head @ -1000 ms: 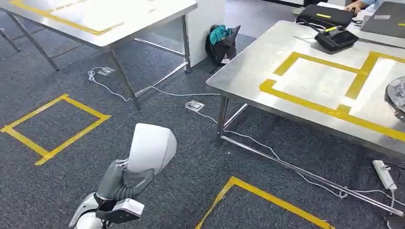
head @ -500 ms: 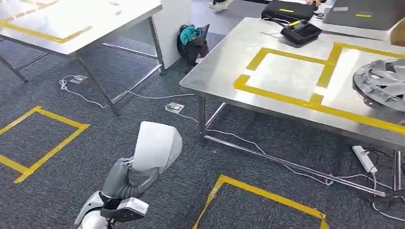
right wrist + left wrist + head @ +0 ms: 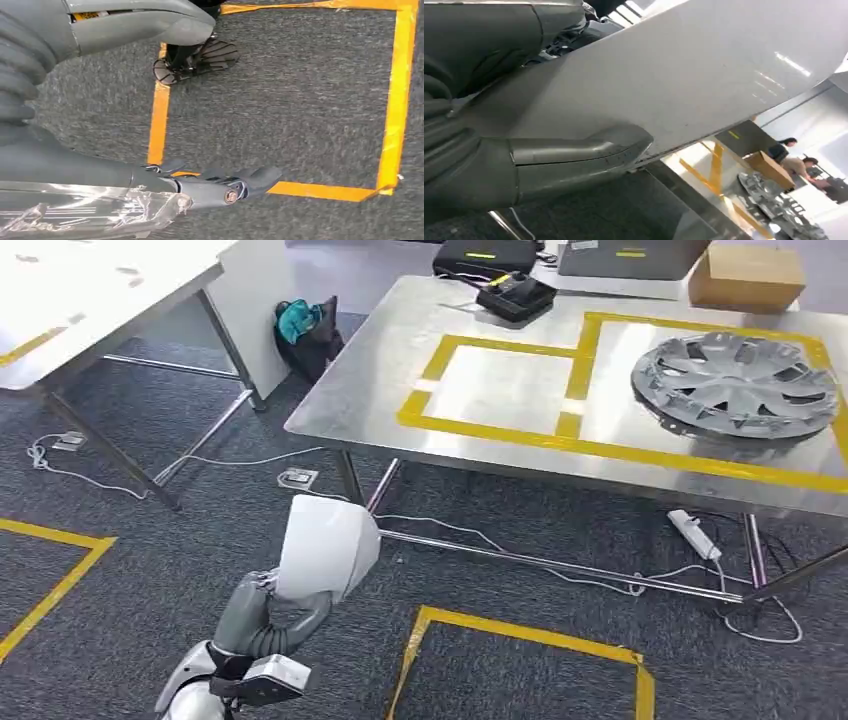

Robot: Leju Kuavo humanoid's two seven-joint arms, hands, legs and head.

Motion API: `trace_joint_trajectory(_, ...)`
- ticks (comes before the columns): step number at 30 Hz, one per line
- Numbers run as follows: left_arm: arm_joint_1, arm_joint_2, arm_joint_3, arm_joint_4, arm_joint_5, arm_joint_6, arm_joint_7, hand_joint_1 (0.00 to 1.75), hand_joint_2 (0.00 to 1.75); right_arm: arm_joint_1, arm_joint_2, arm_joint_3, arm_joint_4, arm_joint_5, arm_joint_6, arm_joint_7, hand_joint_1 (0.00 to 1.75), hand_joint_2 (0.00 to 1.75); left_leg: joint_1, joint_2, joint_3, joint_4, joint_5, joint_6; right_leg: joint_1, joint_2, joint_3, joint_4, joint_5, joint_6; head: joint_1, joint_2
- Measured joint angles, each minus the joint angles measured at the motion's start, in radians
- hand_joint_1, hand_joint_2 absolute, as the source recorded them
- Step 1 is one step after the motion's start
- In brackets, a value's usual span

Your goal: Take the parts from the cabinet and place them on the table.

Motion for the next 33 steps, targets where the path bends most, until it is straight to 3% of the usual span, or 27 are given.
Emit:
trace_joint_trajectory(2,0.000,-0.001,0.000,0.000,-0.001,0.000,0.000,1.75,1.75,0.006,0.000,0.000,0.000,0.002,-0.003,-0.001,0.00,1.75,-0.005,0.014,-0.001,-0.003,0.003,0.007,-0.007,0.019,-0.004,-0.010,0.007,0.016,0.000,0.000)
trace_joint_trajectory(3,-0.001,-0.003,-0.001,0.000,-0.001,0.000,0.000,1.75,1.75,0.007,0.000,-0.002,0.000,0.003,-0.007,-0.002,0.00,1.75,0.003,0.025,0.005,-0.014,0.008,0.013,-0.004,0.025,-0.013,-0.009,0.006,0.022,0.000,0.000)
trace_joint_trajectory(4,-0.002,-0.005,-0.001,0.000,-0.001,0.000,0.000,1.75,1.75,0.006,0.000,-0.003,0.000,0.004,-0.013,-0.004,0.00,1.75,0.004,0.039,0.008,-0.018,0.010,0.015,0.002,-0.039,-0.019,0.010,-0.009,0.026,0.002,0.000)
trace_joint_trajectory(5,-0.001,-0.007,-0.002,0.000,-0.001,0.000,0.000,1.75,1.75,0.002,0.000,-0.005,0.000,0.007,-0.021,-0.006,0.00,1.75,0.004,0.051,0.010,-0.018,0.008,0.022,0.004,-0.090,-0.046,0.062,-0.045,0.032,0.013,0.000)
trace_joint_trajectory(6,0.002,-0.006,-0.001,0.000,-0.001,0.001,0.000,1.75,1.75,-0.001,0.000,-0.007,0.000,0.008,-0.025,-0.007,0.00,1.75,0.002,0.065,0.011,-0.018,0.006,0.024,0.001,-0.112,-0.083,0.137,-0.084,0.037,0.016,0.000)
trace_joint_trajectory(7,0.004,-0.005,0.000,0.000,-0.001,0.001,0.000,1.75,1.75,-0.005,0.000,-0.008,0.000,0.009,-0.032,-0.009,0.00,1.75,0.001,0.080,0.011,-0.017,0.005,0.025,-0.002,-0.120,-0.124,0.218,-0.119,0.040,0.015,0.000)
trace_joint_trajectory(8,0.005,-0.005,0.000,0.000,-0.001,0.001,0.000,1.75,1.75,-0.006,0.000,-0.009,0.000,0.010,-0.041,-0.010,0.00,1.75,0.001,0.094,0.011,-0.017,0.004,0.025,-0.004,-0.123,-0.157,0.284,-0.139,0.045,0.015,0.000)
trace_joint_trajectory(9,0.005,-0.005,0.000,0.000,-0.001,0.001,0.000,1.75,1.75,-0.005,0.000,-0.010,0.002,0.013,-0.050,-0.012,0.00,1.75,0.002,0.107,0.013,-0.017,0.002,0.025,-0.007,-0.124,-0.166,0.302,-0.132,0.048,0.016,0.000)
trace_joint_trajectory(10,0.005,-0.005,0.000,0.000,-0.001,0.002,0.000,1.75,1.75,-0.004,0.000,-0.013,0.003,0.015,-0.058,-0.015,0.00,1.75,0.003,0.118,0.016,-0.017,0.000,0.022,-0.009,-0.126,-0.147,0.267,-0.103,0.051,0.015,0.000)
trace_joint_trajectory(11,0.005,-0.005,0.000,0.000,-0.001,0.002,0.000,1.75,1.75,-0.004,0.000,-0.016,0.003,0.016,-0.066,-0.016,0.00,1.75,0.006,0.128,0.020,-0.017,-0.003,0.017,-0.011,-0.131,-0.108,0.196,-0.063,0.054,0.016,0.000)
trace_joint_trajectory(12,0.005,-0.005,0.000,0.000,-0.001,0.002,0.000,1.75,1.75,-0.005,0.000,-0.017,0.003,0.019,-0.073,-0.019,0.00,1.75,0.008,0.139,0.027,-0.016,-0.008,0.011,-0.013,-0.151,-0.050,0.093,-0.017,0.057,0.015,0.000)
trace_joint_trajectory(13,0.005,-0.005,0.000,0.000,-0.001,0.002,0.001,1.75,1.75,-0.007,0.000,-0.018,0.004,0.021,-0.078,-0.022,0.00,1.75,0.008,0.146,0.033,-0.015,-0.012,0.004,-0.014,-0.186,-0.007,0.023,0.007,0.061,0.016,0.000)
trace_joint_trajectory(14,0.005,-0.004,0.002,0.000,-0.001,0.003,0.001,1.75,1.75,-0.013,0.005,-0.018,0.009,0.023,-0.080,-0.024,0.00,1.75,-0.002,0.151,0.034,-0.009,-0.020,-0.005,-0.009,-0.209,0.012,-0.001,-0.002,0.057,0.021,0.000)
trace_joint_trajectory(15,0.004,-0.003,0.002,0.000,-0.003,0.004,0.001,1.75,1.75,-0.017,0.003,-0.019,0.010,0.026,-0.085,-0.026,0.00,1.75,-0.004,0.160,0.036,-0.009,-0.021,-0.010,-0.011,-0.186,0.008,0.000,0.001,0.039,0.012,0.000)
trace_joint_trajectory(17,0.003,-0.004,0.002,0.000,-0.008,0.004,0.001,1.75,1.75,-0.018,0.003,-0.024,0.013,0.027,-0.088,-0.029,0.00,1.75,-0.002,0.173,0.043,-0.014,-0.019,-0.016,-0.006,-0.171,-0.001,0.006,-0.002,0.026,0.010,0.000)
trace_joint_trajectory(18,-0.001,-0.003,0.002,0.000,-0.010,0.004,0.001,1.75,1.75,-0.019,0.003,-0.025,0.016,0.029,-0.072,-0.032,0.00,1.75,0.001,0.181,0.046,-0.018,-0.030,-0.027,-0.005,-0.160,0.000,0.004,-0.007,0.013,0.008,0.000)
trace_joint_trajectory(19,-0.010,0.000,0.001,0.000,-0.014,0.003,0.001,1.75,1.75,-0.016,0.003,-0.026,0.019,0.029,-0.057,-0.034,0.00,1.75,0.007,0.149,0.046,-0.008,-0.037,-0.033,-0.010,-0.152,0.003,0.001,-0.004,0.006,0.008,0.000)
trace_joint_trajectory(20,-0.021,0.003,0.000,0.000,-0.016,0.003,0.002,1.75,1.75,-0.018,0.002,-0.027,0.024,0.032,-0.045,-0.036,0.00,1.75,0.007,0.111,0.025,0.034,-0.064,-0.033,-0.010,-0.147,0.004,0.001,-0.006,-0.001,0.004,0.000)
trace_joint_trajectory(21,-0.030,0.006,0.000,0.000,-0.016,0.004,0.002,1.75,1.75,-0.022,0.002,-0.028,0.027,0.033,-0.037,-0.038,0.00,1.75,0.006,0.093,-0.014,0.106,-0.100,-0.032,-0.010,-0.141,0.004,0.001,-0.006,-0.006,0.004,0.000)
trace_joint_trajectory(23,-0.042,0.016,0.001,0.003,-0.016,0.004,0.003,1.75,1.75,-0.027,0.002,-0.029,0.034,0.034,-0.034,-0.038,0.00,1.75,0.004,0.080,-0.109,0.277,-0.159,-0.028,-0.005,-0.124,0.006,0.001,-0.010,-0.012,0.002,0.000)
trace_joint_trajectory(24,-0.044,0.018,0.001,0.004,-0.017,0.003,0.003,1.75,1.75,-0.027,0.001,-0.029,0.037,0.034,-0.034,-0.038,0.00,1.75,0.003,0.079,-0.137,0.313,-0.156,-0.025,-0.003,-0.116,0.009,0.001,-0.012,-0.015,0.002,0.000)
trace_joint_trajectory(26,-0.050,0.020,0.001,0.005,-0.018,0.003,0.003,1.75,1.75,-0.026,-0.001,-0.031,0.041,0.034,-0.034,-0.038,0.00,1.75,0.000,0.078,-0.130,0.260,-0.087,-0.015,-0.001,-0.101,0.019,0.001,-0.018,-0.015,0.002,0.000)
trace_joint_trajectory(28,-0.060,0.021,0.001,0.005,-0.020,0.003,0.004,1.75,1.75,-0.027,-0.002,-0.032,0.046,0.035,-0.029,-0.038,0.00,1.75,-0.006,0.075,-0.061,0.087,0.023,0.004,0.000,-0.090,0.035,0.001,-0.027,-0.010,0.002,0.000)
trace_joint_trajectory(29,-0.065,0.022,0.001,0.005,-0.021,0.004,0.004,1.75,1.75,-0.028,-0.002,-0.032,0.050,0.035,-0.025,-0.038,0.00,1.75,-0.013,0.071,-0.043,0.032,0.035,0.013,0.002,-0.086,0.034,0.002,-0.032,-0.005,0.003,0.000)
trace_joint_trajectory(30,-0.069,0.022,0.000,0.005,-0.021,0.004,0.005,1.75,1.75,-0.030,-0.002,-0.032,0.053,0.035,-0.023,-0.039,0.00,1.75,-0.011,0.072,-0.029,0.002,0.018,0.011,0.006,-0.082,0.034,0.005,-0.038,0.003,0.002,0.000)
trace_joint_trajectory(31,-0.069,0.022,0.000,0.005,-0.023,0.004,0.005,1.75,1.75,-0.029,-0.002,-0.032,0.053,0.036,-0.023,-0.038,0.00,1.75,-0.013,0.072,-0.031,0.004,0.018,0.007,0.003,-0.082,0.034,-0.004,-0.036,0.007,0.005,0.000)
trace_joint_trajectory(33,-0.071,0.022,0.000,0.005,-0.023,0.004,0.005,1.75,1.75,-0.025,-0.003,-0.032,0.056,0.037,-0.023,-0.038,0.00,1.75,-0.013,0.071,-0.025,-0.004,0.013,0.018,0.003,-0.087,0.044,0.002,-0.030,0.023,0.004,0.000)
